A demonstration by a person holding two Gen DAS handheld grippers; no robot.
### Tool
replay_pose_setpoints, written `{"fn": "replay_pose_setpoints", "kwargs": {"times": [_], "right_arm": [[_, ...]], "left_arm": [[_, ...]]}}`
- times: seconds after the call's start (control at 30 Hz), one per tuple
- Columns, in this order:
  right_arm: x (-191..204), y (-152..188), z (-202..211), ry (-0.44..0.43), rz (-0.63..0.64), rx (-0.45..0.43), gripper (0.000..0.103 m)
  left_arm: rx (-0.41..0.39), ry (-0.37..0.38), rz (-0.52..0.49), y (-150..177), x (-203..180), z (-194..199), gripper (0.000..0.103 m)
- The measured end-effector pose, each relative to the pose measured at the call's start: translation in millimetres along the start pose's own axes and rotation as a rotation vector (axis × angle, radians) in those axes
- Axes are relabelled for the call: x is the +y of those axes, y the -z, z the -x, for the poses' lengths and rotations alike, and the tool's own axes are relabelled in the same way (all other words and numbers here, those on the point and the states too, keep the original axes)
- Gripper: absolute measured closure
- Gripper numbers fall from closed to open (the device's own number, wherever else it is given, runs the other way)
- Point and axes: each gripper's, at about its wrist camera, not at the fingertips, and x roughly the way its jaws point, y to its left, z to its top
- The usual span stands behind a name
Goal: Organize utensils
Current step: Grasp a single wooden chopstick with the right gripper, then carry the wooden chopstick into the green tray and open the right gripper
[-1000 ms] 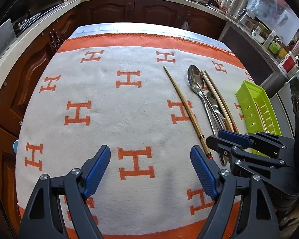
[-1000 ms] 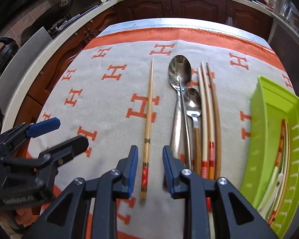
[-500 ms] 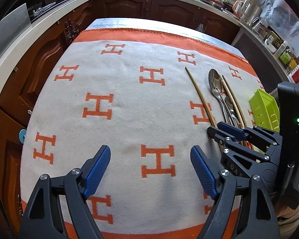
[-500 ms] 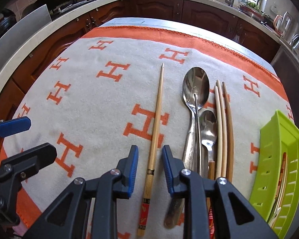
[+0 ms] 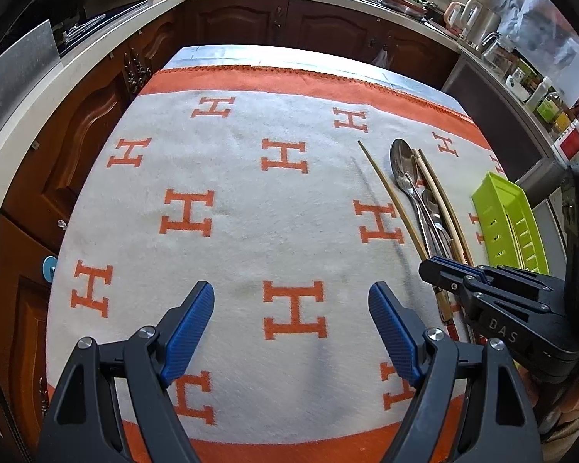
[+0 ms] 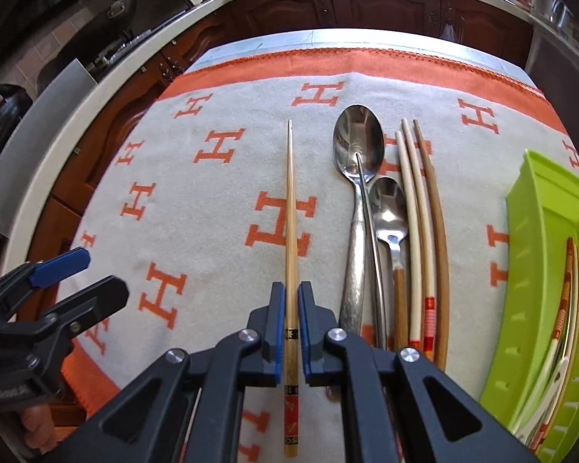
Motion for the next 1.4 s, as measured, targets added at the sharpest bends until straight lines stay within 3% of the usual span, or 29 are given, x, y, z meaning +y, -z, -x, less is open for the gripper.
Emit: {"fn": "replay_pose_setpoints", "kwargs": {"times": [0.27,0.57,1.07,1.4], "right_arm": [[-12,14,45,-0.056,-0.050,-0.071,0.097],[-45,36,85,-0.043,-0.133,-0.141,0.097],[-133,74,113,0.121,-0.312,-0.175,0.097],[-153,84,103,0.240,-0.316,-0.120,0.096]], "left_arm": [[0.001,0.006,-0.043,2,-21,6,0.022],[0.012,0.011,-0.115,8,-52,8,0.022],[0.051,0.017,-0.198,11,-94,-2,0.022],[0.076,0.022,-0.224,11,-110,-13,0.022]]}}
